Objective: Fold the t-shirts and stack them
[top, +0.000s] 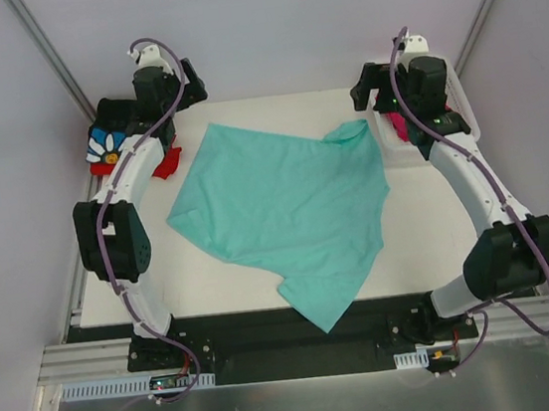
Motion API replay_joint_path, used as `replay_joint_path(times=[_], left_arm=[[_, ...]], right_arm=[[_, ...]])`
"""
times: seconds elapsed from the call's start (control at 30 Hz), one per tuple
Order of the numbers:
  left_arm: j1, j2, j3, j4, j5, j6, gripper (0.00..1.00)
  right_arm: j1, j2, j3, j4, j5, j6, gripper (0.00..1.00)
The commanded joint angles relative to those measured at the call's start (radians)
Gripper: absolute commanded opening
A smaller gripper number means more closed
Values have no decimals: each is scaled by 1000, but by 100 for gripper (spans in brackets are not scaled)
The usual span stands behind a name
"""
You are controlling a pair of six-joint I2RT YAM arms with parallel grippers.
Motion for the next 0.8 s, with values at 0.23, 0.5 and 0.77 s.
replay_joint_path(times=[0.23, 0.5, 0.77], left_arm=[[-119, -405, -329, -6, -19, -31, 99], [-193, -486, -462, -240, 185, -72, 99], [-140, -301, -365, -583, 297, -86, 99]], right_arm=[[37, -209, -50, -155, -212, 84, 96], [130, -230, -113, -469, -242, 137, 96], [143, -223, -230, -610, -105, 154, 96]])
